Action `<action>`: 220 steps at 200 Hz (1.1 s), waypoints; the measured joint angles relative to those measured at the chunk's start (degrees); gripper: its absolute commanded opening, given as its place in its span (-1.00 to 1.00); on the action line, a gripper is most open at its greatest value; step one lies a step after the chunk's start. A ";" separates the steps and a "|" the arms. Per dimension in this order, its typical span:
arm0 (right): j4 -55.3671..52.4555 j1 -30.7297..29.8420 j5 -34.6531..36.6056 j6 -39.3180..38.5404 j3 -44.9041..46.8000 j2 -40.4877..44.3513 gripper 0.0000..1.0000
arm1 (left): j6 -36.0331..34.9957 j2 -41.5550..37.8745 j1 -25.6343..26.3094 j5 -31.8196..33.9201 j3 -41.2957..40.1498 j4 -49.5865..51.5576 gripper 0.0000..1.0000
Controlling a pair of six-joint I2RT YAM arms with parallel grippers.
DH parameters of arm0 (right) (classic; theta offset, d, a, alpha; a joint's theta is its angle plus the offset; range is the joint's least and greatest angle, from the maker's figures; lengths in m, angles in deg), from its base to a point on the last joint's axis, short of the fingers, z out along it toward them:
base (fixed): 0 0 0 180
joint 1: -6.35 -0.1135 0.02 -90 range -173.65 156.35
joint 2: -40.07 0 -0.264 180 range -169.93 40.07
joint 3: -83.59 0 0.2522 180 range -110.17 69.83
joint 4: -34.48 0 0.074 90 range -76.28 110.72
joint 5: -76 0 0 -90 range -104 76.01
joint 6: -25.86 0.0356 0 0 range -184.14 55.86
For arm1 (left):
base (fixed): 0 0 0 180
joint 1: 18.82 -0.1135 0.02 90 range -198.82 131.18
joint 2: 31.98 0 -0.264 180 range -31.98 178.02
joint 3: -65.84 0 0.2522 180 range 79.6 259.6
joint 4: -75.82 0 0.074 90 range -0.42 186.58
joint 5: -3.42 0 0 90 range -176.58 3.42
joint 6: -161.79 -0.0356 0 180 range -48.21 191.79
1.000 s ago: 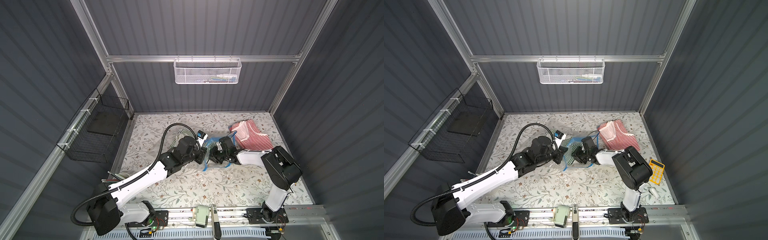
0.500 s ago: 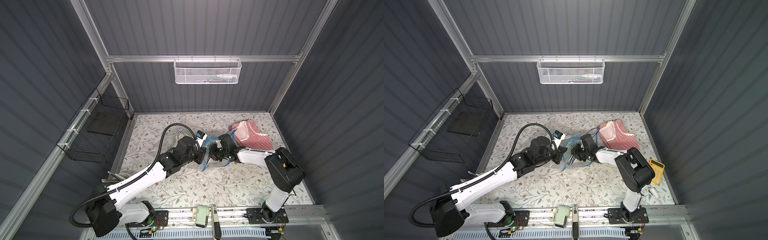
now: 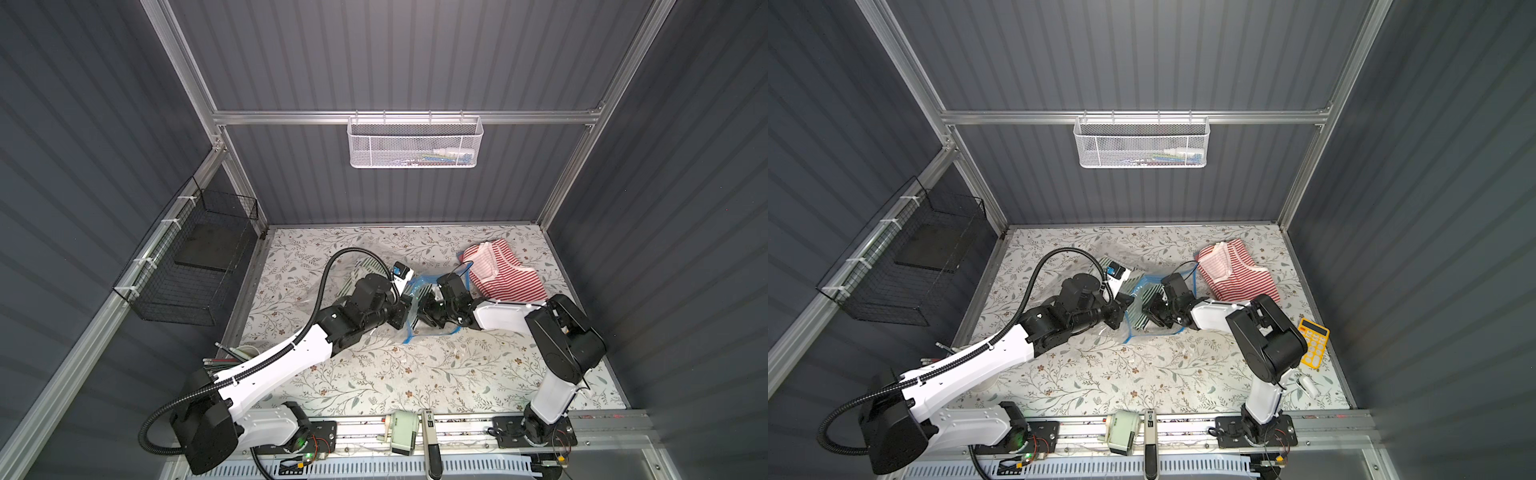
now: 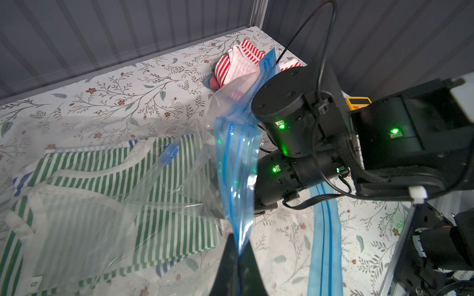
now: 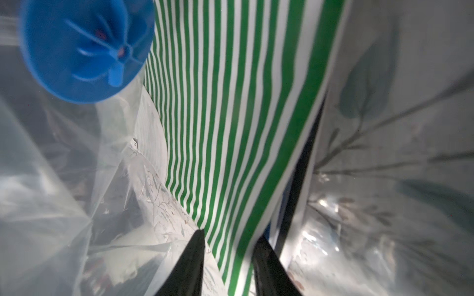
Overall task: Take the tank top out of the vacuum bag
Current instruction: Take out the tank top from the vacuum bag.
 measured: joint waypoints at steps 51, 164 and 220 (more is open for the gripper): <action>2.16 -1.18 -0.31 1.14 -0.04 -1.01 -0.32 | 0.00 0.00 0.00 0.00 0.02 0.00 -1.00; 12.70 -1.90 2.25 5.84 1.70 -3.13 -0.38 | -0.04 0.00 0.00 -0.02 0.02 0.02 -1.00; 16.81 -1.90 2.69 6.82 0.17 -7.23 -0.54 | -0.07 0.00 0.00 0.00 0.02 0.57 -1.00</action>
